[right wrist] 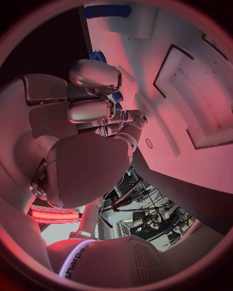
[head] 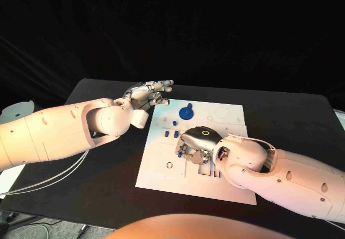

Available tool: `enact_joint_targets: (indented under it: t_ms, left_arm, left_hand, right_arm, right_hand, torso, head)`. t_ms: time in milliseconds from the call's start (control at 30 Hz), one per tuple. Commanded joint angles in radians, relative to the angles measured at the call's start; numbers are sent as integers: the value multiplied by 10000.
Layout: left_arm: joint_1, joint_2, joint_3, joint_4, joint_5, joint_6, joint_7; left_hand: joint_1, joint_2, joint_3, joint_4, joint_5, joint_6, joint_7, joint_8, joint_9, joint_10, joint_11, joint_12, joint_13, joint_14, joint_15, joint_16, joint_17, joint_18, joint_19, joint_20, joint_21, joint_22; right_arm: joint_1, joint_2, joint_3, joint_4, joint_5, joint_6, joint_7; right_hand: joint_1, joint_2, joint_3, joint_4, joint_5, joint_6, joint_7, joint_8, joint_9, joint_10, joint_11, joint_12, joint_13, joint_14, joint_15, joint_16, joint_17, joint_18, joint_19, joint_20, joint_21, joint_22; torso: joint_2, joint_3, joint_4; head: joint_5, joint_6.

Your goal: Assemble the parts on the task board

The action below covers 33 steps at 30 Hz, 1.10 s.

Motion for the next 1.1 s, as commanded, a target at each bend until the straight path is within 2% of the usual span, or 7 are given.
enact_joint_targets:
  t_ms: [33, 233, 300, 500, 800, 967, 1100]
  left_arm:
    - [1, 14, 6, 22, -42, 207, 21]
    - [1, 11, 6, 27, -42, 212, 9]
    - [1, 8, 6, 28, -42, 213, 3]
    - [2, -13, 6, 36, -42, 233, -31]
    - [1, -38, 5, 28, -42, 278, -85]
    - [1, -72, 5, 33, -42, 298, -109]
    - [1, -106, 4, 45, -42, 307, -119]
  left_hand:
    - [26, 71, -79, -3, 37, -71, -9, -55, -15, 11, 54, -34, -11, -19, 41, 7, -9, 170, 71, -4, -33, -10]
    - [23, 73, -88, -1, 37, -77, -6, -55, -14, 10, 57, -36, -20, -24, 44, 3, -20, 170, 72, -1, -38, -16]
    - [16, 79, -105, 4, 37, -91, 1, -54, -12, 7, 64, -41, -37, -35, 51, -4, -44, 170, 75, 5, -47, -28]
    - [16, 79, -105, 4, 37, -91, 1, -54, -12, 7, 64, -41, -37, -35, 51, -4, -44, 170, 75, 5, -47, -28]
    - [2, 82, -122, 13, 36, -101, 7, -53, -11, 3, 70, -45, -51, -44, 57, -8, -61, 169, 75, 10, -56, -38]
    - [-10, 82, -141, 20, 34, -111, 11, -52, -10, -4, 76, -50, -64, -56, 62, -17, -83, 169, 75, 15, -65, -48]
    - [-10, 82, -141, 20, 34, -111, 11, -52, -10, -4, 76, -50, -64, -56, 62, -17, -83, 169, 75, 15, -65, -48]
  right_arm:
    - [-30, 23, -27, -26, -142, 373, -45]
    - [-30, 74, -83, -114, -104, 491, -196]
    - [-30, 85, -98, -141, -101, 471, -244]
    - [-30, 85, -126, -207, -139, 86, -341]
    - [-31, -174, -124, 55, -74, -704, -139]
    - [4, -727, 20, 566, 105, -859, -139]
    - [243, -1378, 174, 968, 462, -763, -277]
  right_hand:
    - [-197, -38, -19, -26, 51, -55, 67, -7, 12, -59, 14, -83, -7, 620, 89, 39, -22, 110, -17, 69, 13, -28]
    - [-871, -454, -357, 167, 215, -1013, 285, -88, -227, -1046, 287, -145, -108, 588, 340, -4, -113, 129, -92, 258, -85, -164]
    - [-930, -515, -423, 172, 218, -1184, 302, -82, -280, -1350, 345, -152, -115, 579, 376, -22, -147, 143, -113, 301, -121, -221]
    - [-946, -520, -604, 125, 235, -1428, 346, -76, -381, -1836, 428, -112, -99, 559, 440, -49, -216, 163, -141, 397, -165, -289]
    - [-895, -405, -602, 100, 266, -1457, 363, -46, -417, -1724, 419, 12, -72, 538, 436, -93, -295, 186, -172, 415, -218, -371]
    - [-890, -402, -603, 94, 270, -1449, 361, -41, -420, -1686, 413, 36, -70, 535, 430, -100, -309, 191, -176, 413, -227, -387]
    - [-915, -469, -658, 84, 261, -1456, 335, -44, -431, -1721, 408, 25, -83, 526, 427, -125, -349, 199, -189, 411, -253, -426]
  torso:
    - [-2, 4, -4]
    - [-6, -2, 1]
    - [-1, 1, 3]
    - [-6, 1, 0]
    - [-5, 7, 10]
    - [-5, -7, -2]
    - [-7, -8, -14]
  head:
    - [0, -4]
    - [-5, -2]
    - [-6, -2]
    - [-24, 13]
    - [-71, 52]
    - [-147, 106]
    - [-244, 155]
